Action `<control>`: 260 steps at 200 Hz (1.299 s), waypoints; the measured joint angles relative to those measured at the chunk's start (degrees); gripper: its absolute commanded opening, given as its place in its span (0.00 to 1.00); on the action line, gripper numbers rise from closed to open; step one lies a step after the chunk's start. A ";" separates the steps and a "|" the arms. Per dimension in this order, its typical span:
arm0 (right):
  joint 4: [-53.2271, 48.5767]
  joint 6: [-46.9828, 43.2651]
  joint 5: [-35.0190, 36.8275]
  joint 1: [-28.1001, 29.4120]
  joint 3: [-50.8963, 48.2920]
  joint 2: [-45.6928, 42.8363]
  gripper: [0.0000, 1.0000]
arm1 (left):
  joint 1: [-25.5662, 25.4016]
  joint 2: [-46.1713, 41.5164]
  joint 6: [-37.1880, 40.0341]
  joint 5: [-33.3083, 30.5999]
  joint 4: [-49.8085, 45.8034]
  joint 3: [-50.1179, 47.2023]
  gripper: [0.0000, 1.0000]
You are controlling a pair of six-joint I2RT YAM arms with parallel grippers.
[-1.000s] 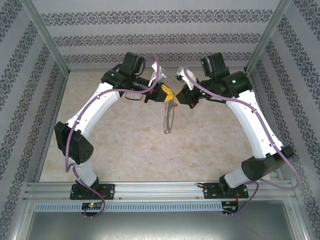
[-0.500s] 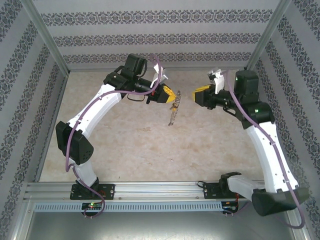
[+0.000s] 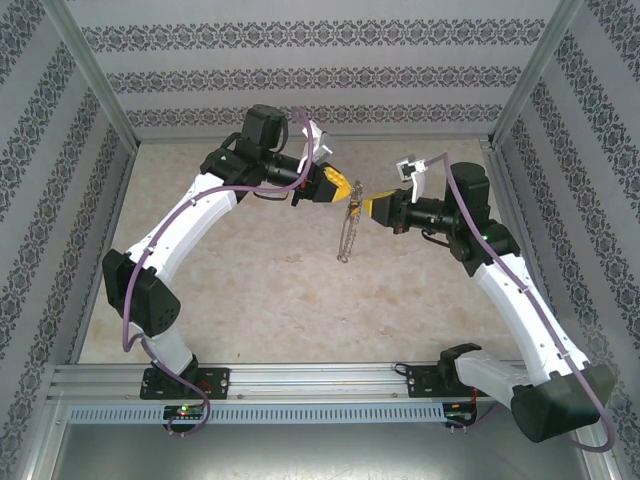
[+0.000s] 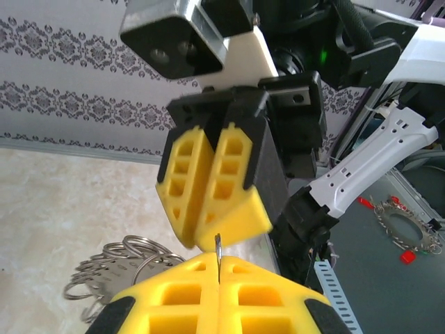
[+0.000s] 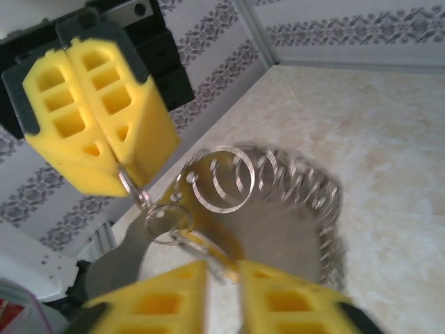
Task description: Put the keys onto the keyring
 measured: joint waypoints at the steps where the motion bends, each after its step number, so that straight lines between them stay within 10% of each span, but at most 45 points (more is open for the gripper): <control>1: 0.11 -0.07 0.00 0.02 -0.04 -0.04 0.36 | 0.00 -0.02 -0.04 0.02 0.04 -0.04 0.00; 135: 17.75 0.81 -3.17 0.37 -10.08 -7.08 0.17 | -0.02 -2.29 -3.82 2.69 5.73 -3.39 0.00; 260: 23.96 2.64 -2.95 6.10 -10.71 -0.15 0.21 | -1.88 -3.54 -8.37 2.32 15.91 -8.94 0.00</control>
